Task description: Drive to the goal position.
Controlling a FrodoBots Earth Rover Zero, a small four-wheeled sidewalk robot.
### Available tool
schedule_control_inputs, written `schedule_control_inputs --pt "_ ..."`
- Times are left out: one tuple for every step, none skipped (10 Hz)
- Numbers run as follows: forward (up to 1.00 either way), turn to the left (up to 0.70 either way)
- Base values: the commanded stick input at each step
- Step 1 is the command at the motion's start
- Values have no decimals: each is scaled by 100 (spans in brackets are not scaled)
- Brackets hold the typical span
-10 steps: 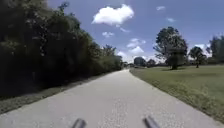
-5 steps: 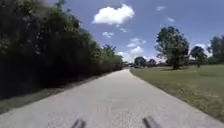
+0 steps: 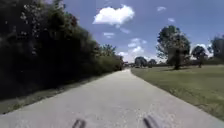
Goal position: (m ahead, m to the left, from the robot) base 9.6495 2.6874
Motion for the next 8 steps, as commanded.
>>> schedule_control_inputs --pt "50 0" --pt "50 0" --pt "50 0" --pt "50 0" --pt "50 0" --pt "50 0" --pt "50 0" --pt "50 0"
